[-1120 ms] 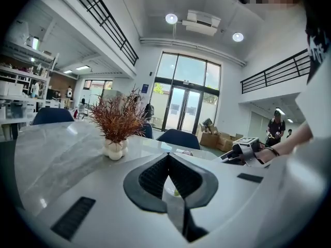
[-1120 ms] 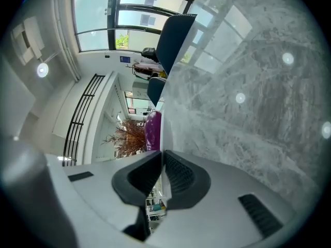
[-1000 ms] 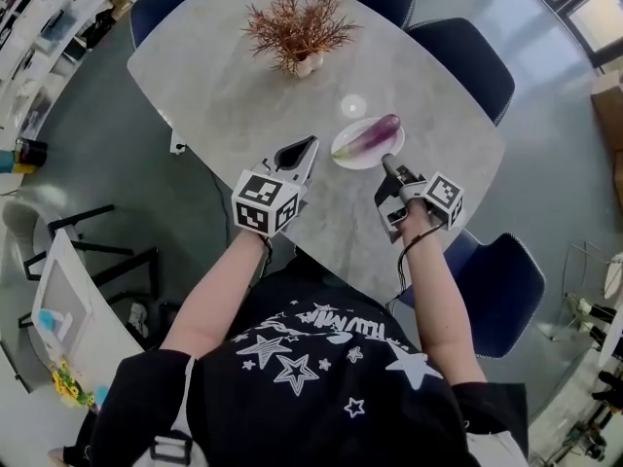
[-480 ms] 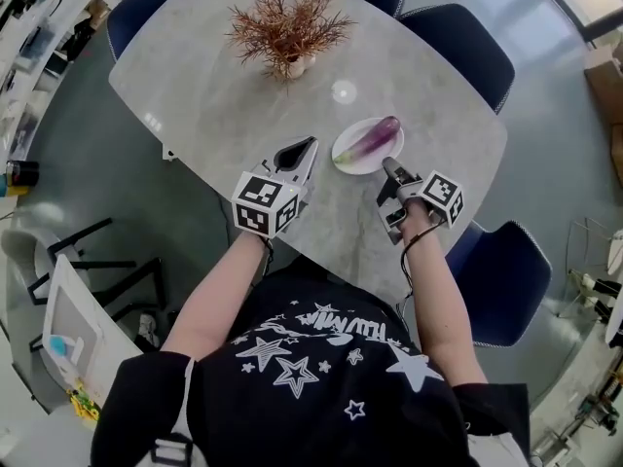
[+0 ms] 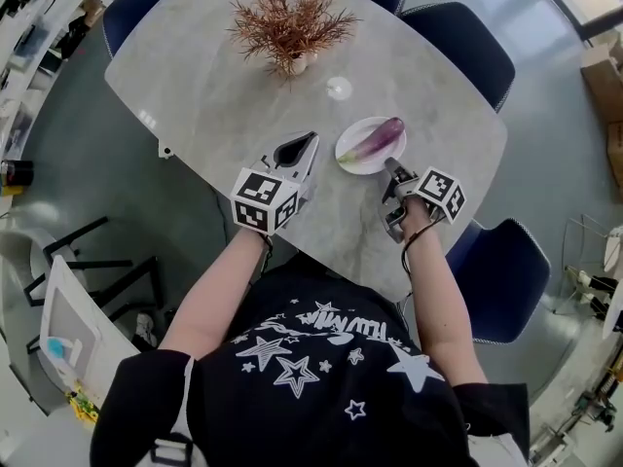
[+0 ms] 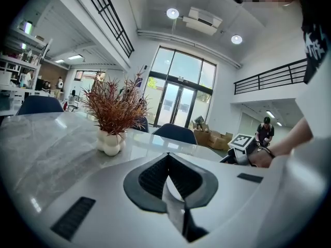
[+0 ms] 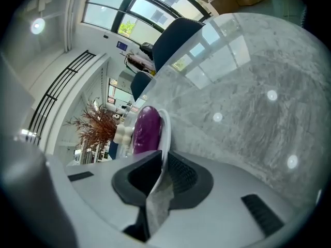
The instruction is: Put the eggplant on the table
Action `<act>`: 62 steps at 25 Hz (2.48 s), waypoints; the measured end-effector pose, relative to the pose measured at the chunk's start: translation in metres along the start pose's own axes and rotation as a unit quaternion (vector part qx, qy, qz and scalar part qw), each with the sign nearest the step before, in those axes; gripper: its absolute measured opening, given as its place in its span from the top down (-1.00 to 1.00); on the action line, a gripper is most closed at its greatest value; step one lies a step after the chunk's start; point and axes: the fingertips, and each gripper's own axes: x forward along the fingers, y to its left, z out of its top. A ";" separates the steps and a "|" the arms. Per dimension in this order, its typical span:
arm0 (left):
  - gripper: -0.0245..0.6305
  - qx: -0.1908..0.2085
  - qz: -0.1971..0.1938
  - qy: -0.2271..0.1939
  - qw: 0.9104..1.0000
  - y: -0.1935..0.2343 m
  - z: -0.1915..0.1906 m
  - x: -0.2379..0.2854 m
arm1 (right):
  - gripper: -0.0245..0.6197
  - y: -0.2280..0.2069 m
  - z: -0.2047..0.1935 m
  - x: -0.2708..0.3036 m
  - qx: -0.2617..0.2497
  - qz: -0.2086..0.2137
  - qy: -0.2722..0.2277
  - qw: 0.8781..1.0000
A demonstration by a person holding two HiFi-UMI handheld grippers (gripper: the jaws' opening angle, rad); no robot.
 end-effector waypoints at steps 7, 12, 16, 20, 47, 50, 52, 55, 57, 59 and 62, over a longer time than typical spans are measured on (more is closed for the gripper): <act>0.90 0.001 0.001 -0.005 1.000 -0.004 0.000 -0.007 | 0.80 -0.005 -0.002 -0.004 -0.030 -0.024 -0.004 0.999; 0.90 0.004 0.005 -0.006 1.000 -0.012 -0.001 -0.012 | 0.70 -0.006 -0.005 -0.009 -0.039 -0.020 0.003 0.999; 0.90 0.004 0.009 -0.007 1.000 -0.021 -0.002 -0.017 | 0.70 -0.005 -0.004 -0.016 -0.048 -0.018 0.003 0.999; 0.90 0.006 0.017 -0.011 1.000 -0.035 -0.001 -0.022 | 0.70 -0.001 -0.003 -0.032 -0.057 -0.009 0.001 0.998; 0.90 0.039 0.109 -0.045 0.992 -0.229 -0.013 -0.078 | 0.71 0.056 -0.010 -0.213 -0.246 0.170 -0.027 0.954; 0.90 0.040 0.122 -0.050 0.991 -0.249 -0.019 -0.089 | 0.71 0.057 -0.016 -0.235 -0.264 0.189 -0.031 0.945; 0.90 0.038 0.131 -0.056 0.989 -0.262 -0.020 -0.096 | 0.71 0.057 -0.018 -0.247 -0.273 0.199 -0.026 0.941; 0.90 0.039 0.141 -0.067 0.987 -0.278 -0.018 -0.103 | 0.82 0.056 -0.016 -0.261 -0.278 0.210 -0.023 0.937; 0.90 0.041 0.147 -0.070 0.986 -0.286 -0.017 -0.106 | 0.82 0.055 -0.014 -0.265 -0.269 0.218 -0.021 0.938; 0.90 0.041 0.154 -0.070 0.985 -0.290 -0.018 -0.112 | 0.82 0.054 -0.016 -0.266 -0.262 0.223 -0.016 0.939; 0.90 0.040 0.163 -0.067 0.984 -0.291 -0.020 -0.121 | 0.90 0.054 -0.022 -0.265 -0.268 0.226 -0.009 0.937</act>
